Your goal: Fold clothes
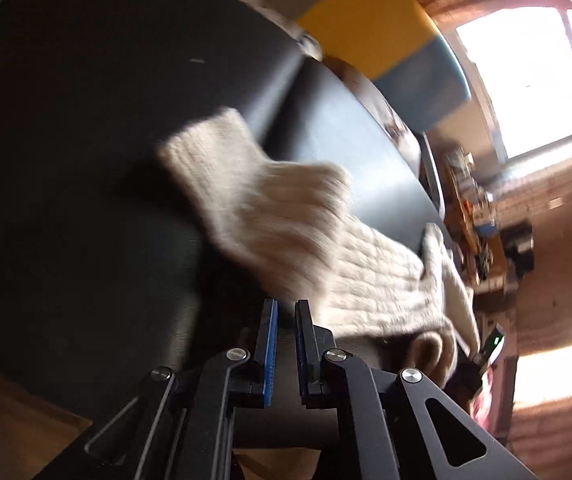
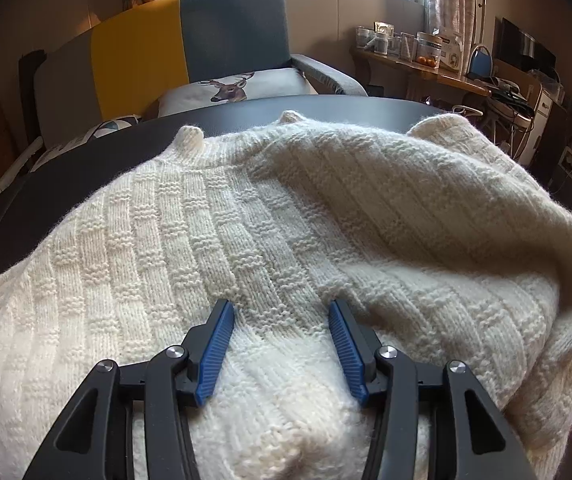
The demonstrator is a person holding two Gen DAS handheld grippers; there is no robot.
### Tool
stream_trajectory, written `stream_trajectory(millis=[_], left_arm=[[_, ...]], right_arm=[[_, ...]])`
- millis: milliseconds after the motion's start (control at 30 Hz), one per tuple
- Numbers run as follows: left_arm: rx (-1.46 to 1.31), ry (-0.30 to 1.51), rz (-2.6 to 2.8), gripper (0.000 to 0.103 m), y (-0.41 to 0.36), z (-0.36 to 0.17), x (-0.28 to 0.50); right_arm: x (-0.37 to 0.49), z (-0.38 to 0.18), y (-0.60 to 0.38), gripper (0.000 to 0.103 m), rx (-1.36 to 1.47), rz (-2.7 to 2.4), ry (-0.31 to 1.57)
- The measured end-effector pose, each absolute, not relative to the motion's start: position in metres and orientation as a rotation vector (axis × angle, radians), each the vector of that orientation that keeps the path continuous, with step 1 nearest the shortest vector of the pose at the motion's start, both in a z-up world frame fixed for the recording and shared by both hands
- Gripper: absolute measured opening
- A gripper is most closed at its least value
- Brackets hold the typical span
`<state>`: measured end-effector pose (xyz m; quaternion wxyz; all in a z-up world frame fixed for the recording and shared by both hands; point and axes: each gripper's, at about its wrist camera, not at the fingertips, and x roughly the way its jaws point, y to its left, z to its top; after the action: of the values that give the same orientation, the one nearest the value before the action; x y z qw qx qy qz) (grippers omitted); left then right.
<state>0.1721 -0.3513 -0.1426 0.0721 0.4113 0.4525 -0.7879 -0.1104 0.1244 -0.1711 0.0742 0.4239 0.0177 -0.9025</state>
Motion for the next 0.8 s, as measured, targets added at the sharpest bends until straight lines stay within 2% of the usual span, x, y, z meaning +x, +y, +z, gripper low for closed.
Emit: stream_trajectory(millis=[133,233,267,400,567,633,733,800], left_arm=[[1.107,1.164,-2.347,0.018,-0.383,-0.114,0.187],[1.103,1.004,-2.399,0.031,-0.388,-0.095,0.165],[1.116,0.945,-2.436,0.038,-0.383,-0.089,0.154],[1.219,0.798,-2.529,0.045,-0.347,-0.083,0.111],[1.395,0.61,-2.52,0.045,-0.313,-0.108,0.077],[1.45,0.529,-2.502,0.045,-0.299,-0.119,0.063],[1.505,0.394,-2.459,0.055,-0.284,-0.133,0.05],[1.508,0.309,-2.448,0.067,-0.278,-0.136,0.047]], right_arm=[[-0.11,-0.171,0.124,0.051,1.267,-2.716,0.053],[-0.11,-0.171,0.123,0.051,1.267,-2.72,0.051],[-0.11,-0.171,0.123,0.051,1.266,-2.721,0.049],[-0.111,-0.171,0.123,0.051,1.27,-2.716,0.049],[-0.123,-0.163,0.12,0.051,1.366,-2.636,0.096],[-0.131,-0.146,0.118,0.051,1.376,-2.567,0.055],[-0.144,-0.115,0.1,0.051,1.279,-2.519,0.111],[-0.158,-0.104,0.084,0.051,1.268,-2.475,0.16]])
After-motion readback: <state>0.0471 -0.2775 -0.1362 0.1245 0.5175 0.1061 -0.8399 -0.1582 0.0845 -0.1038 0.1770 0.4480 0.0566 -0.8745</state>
